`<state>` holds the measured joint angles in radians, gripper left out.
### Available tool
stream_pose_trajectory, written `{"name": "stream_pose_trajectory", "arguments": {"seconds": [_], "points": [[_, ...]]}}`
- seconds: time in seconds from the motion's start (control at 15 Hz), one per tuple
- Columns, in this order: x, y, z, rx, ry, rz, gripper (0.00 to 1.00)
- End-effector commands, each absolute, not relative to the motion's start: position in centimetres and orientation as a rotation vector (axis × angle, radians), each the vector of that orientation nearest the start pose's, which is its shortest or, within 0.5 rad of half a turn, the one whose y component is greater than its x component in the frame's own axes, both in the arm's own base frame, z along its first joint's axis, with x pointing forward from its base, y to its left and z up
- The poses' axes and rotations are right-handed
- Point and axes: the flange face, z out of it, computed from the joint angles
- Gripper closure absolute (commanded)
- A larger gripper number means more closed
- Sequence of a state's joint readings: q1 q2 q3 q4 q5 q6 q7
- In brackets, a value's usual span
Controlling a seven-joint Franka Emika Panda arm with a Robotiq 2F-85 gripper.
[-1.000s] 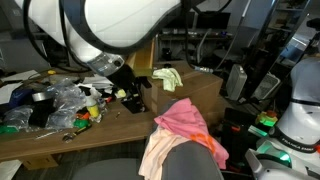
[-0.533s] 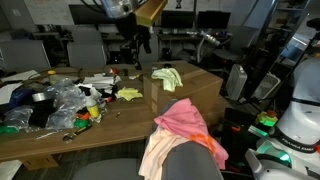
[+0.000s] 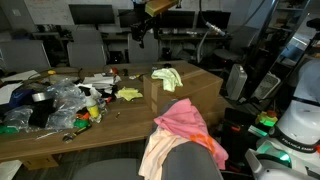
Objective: Hang the shirts on the box on the back of the chair
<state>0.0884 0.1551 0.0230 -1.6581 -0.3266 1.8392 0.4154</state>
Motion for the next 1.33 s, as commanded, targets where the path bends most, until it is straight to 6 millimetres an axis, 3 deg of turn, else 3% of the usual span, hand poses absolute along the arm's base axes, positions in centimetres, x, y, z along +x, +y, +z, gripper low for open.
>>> {"name": "stream_pose_trajectory", "arguments": {"seconds": [0.0,0.33,0.53,0.87,1.27], "points": [[62.5,-0.9,51.7,-3.284,0.656,-0.298,0.0],[63.0,-8.6,49.1,-3.059,0.998,-0.265,0.0],[63.3,-11.1,46.4,-2.949,1.099,-0.212,0.0],[64.3,-11.7,41.7,-2.877,1.126,-0.12,0.0],[64.5,-11.9,36.4,-2.912,1.15,-0.013,0.0]]}}
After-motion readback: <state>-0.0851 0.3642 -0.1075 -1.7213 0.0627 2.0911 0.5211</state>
